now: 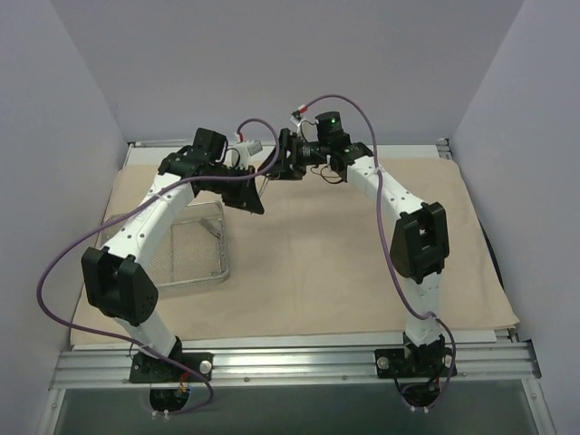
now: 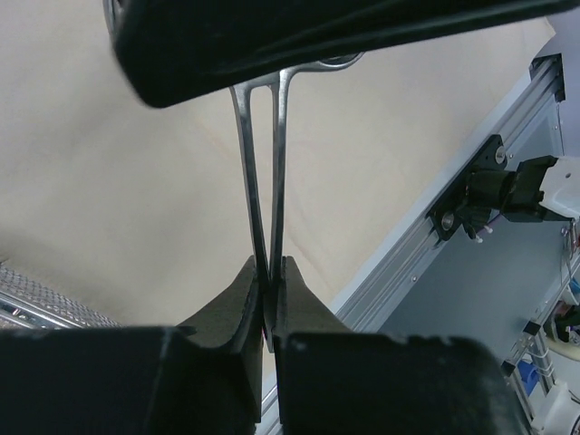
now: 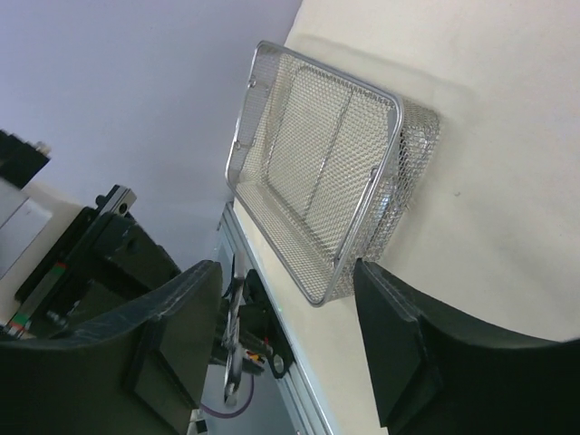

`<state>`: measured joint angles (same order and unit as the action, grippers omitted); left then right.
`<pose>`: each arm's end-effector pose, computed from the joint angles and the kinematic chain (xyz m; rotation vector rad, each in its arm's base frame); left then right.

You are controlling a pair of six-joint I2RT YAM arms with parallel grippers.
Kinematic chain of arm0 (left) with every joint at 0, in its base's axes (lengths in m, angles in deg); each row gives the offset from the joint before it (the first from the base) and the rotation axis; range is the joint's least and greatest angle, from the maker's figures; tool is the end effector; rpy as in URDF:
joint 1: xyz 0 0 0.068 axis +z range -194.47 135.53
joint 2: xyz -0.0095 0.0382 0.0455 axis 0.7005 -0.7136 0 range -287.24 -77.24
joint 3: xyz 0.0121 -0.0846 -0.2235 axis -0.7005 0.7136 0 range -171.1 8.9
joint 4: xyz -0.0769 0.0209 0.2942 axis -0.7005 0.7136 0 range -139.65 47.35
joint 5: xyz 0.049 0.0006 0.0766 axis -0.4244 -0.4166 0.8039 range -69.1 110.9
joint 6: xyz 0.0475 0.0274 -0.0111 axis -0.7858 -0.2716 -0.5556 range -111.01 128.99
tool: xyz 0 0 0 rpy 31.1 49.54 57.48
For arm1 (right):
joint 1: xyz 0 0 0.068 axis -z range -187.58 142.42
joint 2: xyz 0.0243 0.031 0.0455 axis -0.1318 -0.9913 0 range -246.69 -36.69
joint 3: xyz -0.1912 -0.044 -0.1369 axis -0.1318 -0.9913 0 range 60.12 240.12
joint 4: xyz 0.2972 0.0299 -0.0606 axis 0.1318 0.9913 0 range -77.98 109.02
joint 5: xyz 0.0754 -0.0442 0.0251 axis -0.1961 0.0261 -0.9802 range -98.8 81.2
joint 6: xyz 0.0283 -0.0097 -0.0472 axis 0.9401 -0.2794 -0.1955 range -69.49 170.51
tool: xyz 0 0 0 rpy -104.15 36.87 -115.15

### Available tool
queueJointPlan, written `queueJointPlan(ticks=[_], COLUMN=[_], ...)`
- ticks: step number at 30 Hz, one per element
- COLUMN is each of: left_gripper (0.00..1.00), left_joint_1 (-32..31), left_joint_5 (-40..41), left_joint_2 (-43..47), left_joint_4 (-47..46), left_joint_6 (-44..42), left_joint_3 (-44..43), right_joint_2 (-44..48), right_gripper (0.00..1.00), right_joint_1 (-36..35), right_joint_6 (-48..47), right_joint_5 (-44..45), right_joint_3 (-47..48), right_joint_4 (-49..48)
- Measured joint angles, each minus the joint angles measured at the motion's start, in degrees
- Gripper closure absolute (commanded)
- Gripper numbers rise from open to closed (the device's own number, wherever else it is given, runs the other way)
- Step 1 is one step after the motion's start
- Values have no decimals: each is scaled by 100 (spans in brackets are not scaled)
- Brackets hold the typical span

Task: Open and lay out the surgical kit
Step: Place the medical item in the surgical kit.

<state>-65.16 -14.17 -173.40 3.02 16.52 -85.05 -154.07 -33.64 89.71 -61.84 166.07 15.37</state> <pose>0.3648 -0.1615 0.3037 0.5411 2.4834 -0.9699 0.4502 0.2546 0.2934 -0.5113 1.9824 1.5971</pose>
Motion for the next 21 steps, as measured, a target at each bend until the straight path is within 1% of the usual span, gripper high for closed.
queueJointPlan(ticks=[2,3,5,6,7,8,9,10,11,12,14,17,21], left_gripper=[98,98,98,96,89,79,67,49,42,38,36,37,37], left_joint_1=[-68,-87,-98,-98,-98,-98,-98,-94,-72,-44,61,269,415], left_joint_5=[0,4,20,26,46,55,70,72,68,28,-87,-374,-756], left_joint_2=[0,0,-7,-13,-17,-24,-31,-31,-28,-13,48,238,455], left_joint_4=[15,33,105,116,127,160,168,177,144,98,-101,-566,-1250], left_joint_6=[-33,-35,-42,-55,-63,-98,-125,-116,-111,-50,111,391,887], left_joint_3=[-35,-39,-42,-42,-42,-42,-42,-42,-42,-39,35,339,695], right_joint_2=[-105,-136,-155,-155,-155,-155,-136,-109,-85,-55,44,374,791], right_gripper=[53,65,84,100,100,100,100,100,100,100,100,100,100], right_joint_1=[-17,-26,-35,-44,-61,-63,-68,-70,-70,-66,-42,31,168], right_joint_6=[57,105,186,238,350,514,627,656,669,675,732,1034,1526], right_joint_5=[-103,-173,-332,-404,-487,-592,-632,-678,-667,-640,-568,-376,-131], right_joint_3=[50,57,57,57,57,46,4,-61,-140,-238,-544,-1318,-1952], right_joint_4=[-39,-52,-103,-181,-304,-466,-621,-745,-826,-905,-1075,-1690,-2601])
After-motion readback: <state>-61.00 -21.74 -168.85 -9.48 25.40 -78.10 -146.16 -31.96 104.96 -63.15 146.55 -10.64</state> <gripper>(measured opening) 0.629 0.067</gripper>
